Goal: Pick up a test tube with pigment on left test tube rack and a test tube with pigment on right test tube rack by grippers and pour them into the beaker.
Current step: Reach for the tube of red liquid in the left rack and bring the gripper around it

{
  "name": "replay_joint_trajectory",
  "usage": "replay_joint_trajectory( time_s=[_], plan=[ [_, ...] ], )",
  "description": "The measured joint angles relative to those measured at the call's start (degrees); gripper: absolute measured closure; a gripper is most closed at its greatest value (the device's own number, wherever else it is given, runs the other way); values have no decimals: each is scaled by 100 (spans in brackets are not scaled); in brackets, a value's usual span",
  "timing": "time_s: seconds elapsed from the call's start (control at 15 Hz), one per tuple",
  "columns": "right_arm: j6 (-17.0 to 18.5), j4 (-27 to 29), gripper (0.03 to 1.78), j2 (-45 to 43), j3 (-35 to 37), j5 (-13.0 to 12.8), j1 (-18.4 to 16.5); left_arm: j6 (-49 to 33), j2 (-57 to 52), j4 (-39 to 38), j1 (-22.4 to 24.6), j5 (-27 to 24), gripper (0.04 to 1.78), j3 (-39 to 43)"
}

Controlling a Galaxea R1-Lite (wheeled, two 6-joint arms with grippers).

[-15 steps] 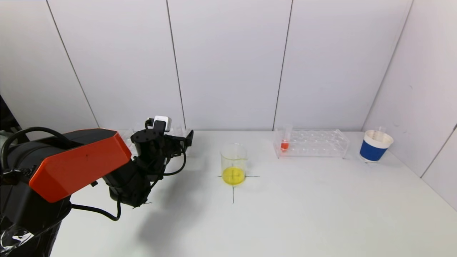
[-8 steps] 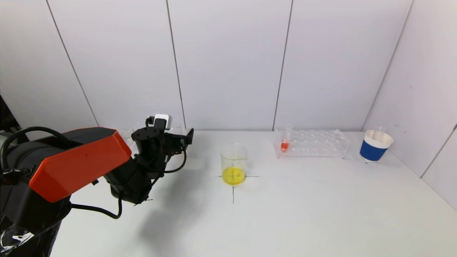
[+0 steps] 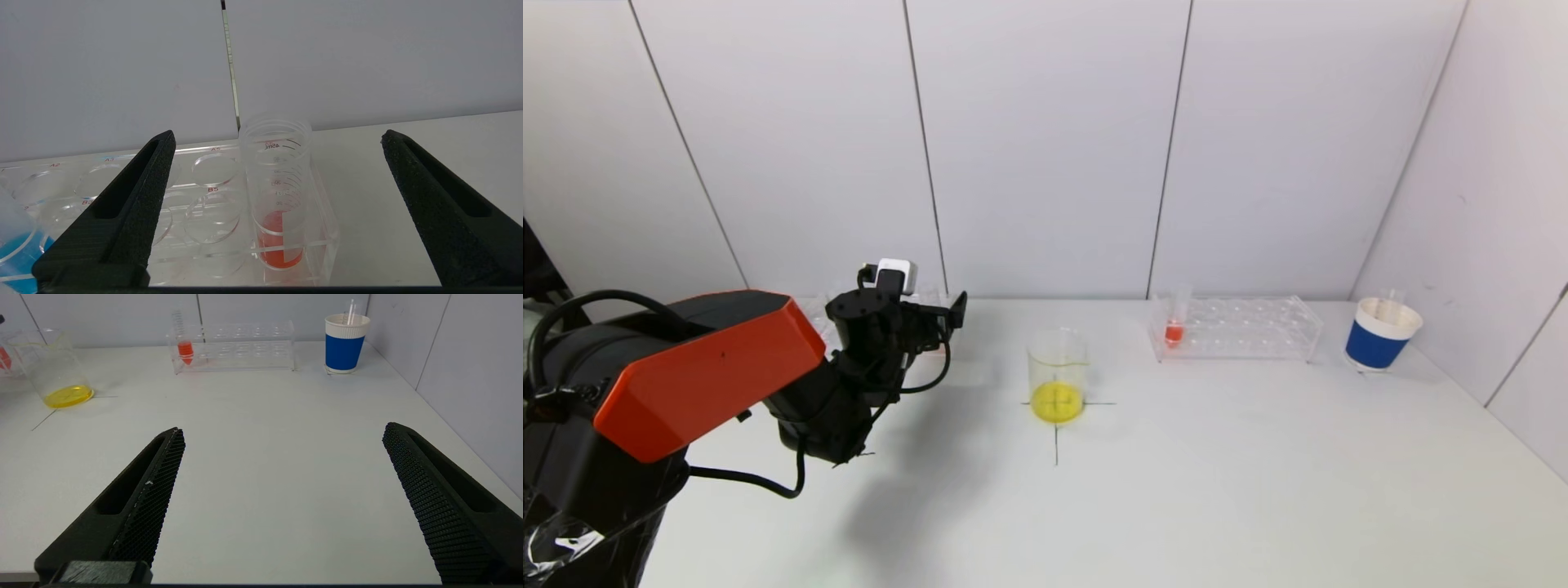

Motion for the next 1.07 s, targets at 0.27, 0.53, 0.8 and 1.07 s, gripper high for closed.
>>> replay_joint_trajectory(
  time_s=[0.27, 0.53, 0.8, 1.07],
  plan=[
    [0, 0, 5, 0, 0, -2, 5, 0, 4, 0, 5, 5, 6, 0],
    [0, 1, 5, 0, 0, 0, 0, -1, 24, -4, 5, 2, 30, 2],
    [0, 0, 5, 0, 0, 0, 0, -1, 26, -6, 5, 2, 94, 0],
    [0, 0, 5, 0, 0, 0, 0, -4, 28, -9, 5, 0, 139, -11]
  ],
)
